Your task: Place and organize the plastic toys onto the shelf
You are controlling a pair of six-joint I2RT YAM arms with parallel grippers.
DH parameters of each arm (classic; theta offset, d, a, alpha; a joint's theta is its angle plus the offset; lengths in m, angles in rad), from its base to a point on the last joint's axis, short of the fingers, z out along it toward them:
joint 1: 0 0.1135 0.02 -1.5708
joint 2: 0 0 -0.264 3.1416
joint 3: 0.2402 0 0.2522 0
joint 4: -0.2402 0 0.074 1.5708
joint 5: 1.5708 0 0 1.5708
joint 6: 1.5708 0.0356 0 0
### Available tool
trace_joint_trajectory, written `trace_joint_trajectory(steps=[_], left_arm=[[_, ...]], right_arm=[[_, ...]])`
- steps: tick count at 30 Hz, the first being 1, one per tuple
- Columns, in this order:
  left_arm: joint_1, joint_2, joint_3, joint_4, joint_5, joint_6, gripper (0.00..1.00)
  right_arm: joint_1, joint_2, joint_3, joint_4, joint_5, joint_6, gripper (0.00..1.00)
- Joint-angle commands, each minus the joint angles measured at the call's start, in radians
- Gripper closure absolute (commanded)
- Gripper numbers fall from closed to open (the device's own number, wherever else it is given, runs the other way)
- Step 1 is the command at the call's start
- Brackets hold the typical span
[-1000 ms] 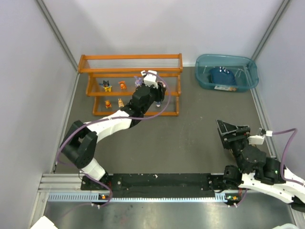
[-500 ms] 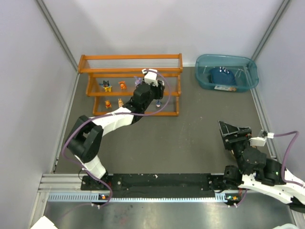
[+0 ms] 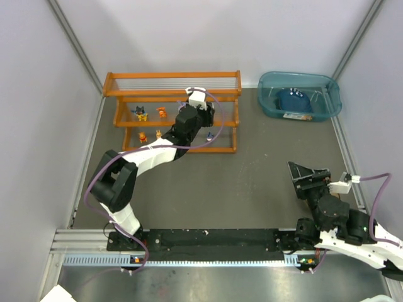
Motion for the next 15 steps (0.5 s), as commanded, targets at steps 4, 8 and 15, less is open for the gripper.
trace_joint_trajectory(steps=[4, 8, 15], left_arm=[[0.013, 0.003, 0.032, 0.060, -0.021, 0.045, 1.00], [0.016, 0.006, 0.029, 0.057, -0.021, 0.046, 1.00], [0.018, -0.005, 0.006, 0.051, -0.016, 0.026, 0.99]], right_arm=[[0.012, -0.037, -0.006, -0.031, -0.001, 0.014, 0.28], [0.012, -0.040, -0.008, -0.039, -0.001, 0.024, 0.28], [0.012, -0.038, -0.011, -0.047, -0.005, 0.034, 0.28]])
